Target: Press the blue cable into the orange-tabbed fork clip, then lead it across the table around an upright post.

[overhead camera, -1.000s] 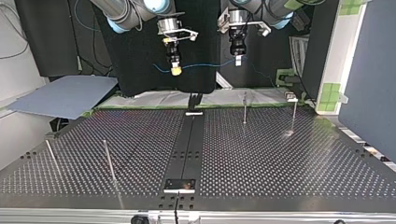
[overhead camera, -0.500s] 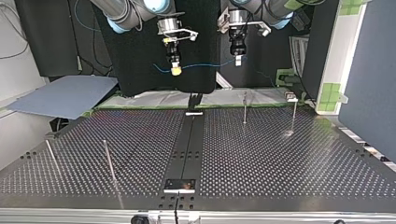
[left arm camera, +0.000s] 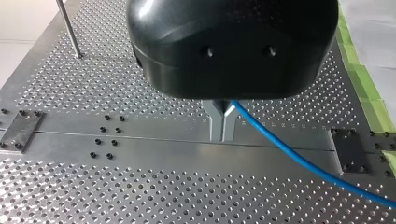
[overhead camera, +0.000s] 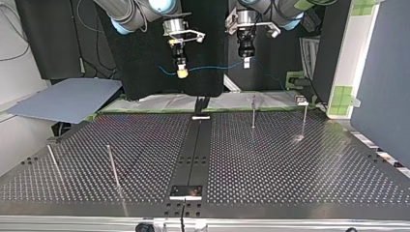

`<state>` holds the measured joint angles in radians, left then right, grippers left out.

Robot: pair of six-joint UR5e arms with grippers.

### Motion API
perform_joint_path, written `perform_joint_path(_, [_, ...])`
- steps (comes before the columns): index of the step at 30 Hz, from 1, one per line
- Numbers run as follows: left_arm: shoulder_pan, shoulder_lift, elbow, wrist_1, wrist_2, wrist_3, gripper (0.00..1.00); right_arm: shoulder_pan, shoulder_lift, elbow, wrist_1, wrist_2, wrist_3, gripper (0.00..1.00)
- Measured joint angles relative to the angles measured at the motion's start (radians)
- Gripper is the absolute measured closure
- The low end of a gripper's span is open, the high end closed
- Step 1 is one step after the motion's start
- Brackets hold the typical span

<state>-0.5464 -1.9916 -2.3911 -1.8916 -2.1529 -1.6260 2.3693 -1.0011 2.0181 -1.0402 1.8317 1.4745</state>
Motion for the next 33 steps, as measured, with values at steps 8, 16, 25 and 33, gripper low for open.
perform_joint_path(8, [0.004,-0.001,0.001,-0.015,0.002,0.003,1.00,0.002,0.000,0.000,-0.002,0.000,0.000,1.00])
perform_joint_path(16, [0.005,-0.001,0.002,-0.055,0.003,0.005,1.00,0.003,0.000,0.000,-0.003,0.000,0.000,1.00])
perform_joint_path(25, [0.005,-0.002,0.001,-0.057,0.003,0.005,1.00,0.003,0.000,0.000,-0.003,0.000,0.000,1.00])
perform_joint_path(33, [0.005,-0.002,0.002,-0.057,0.003,0.005,1.00,-0.010,0.019,-0.008,0.006,0.019,0.000,1.00])
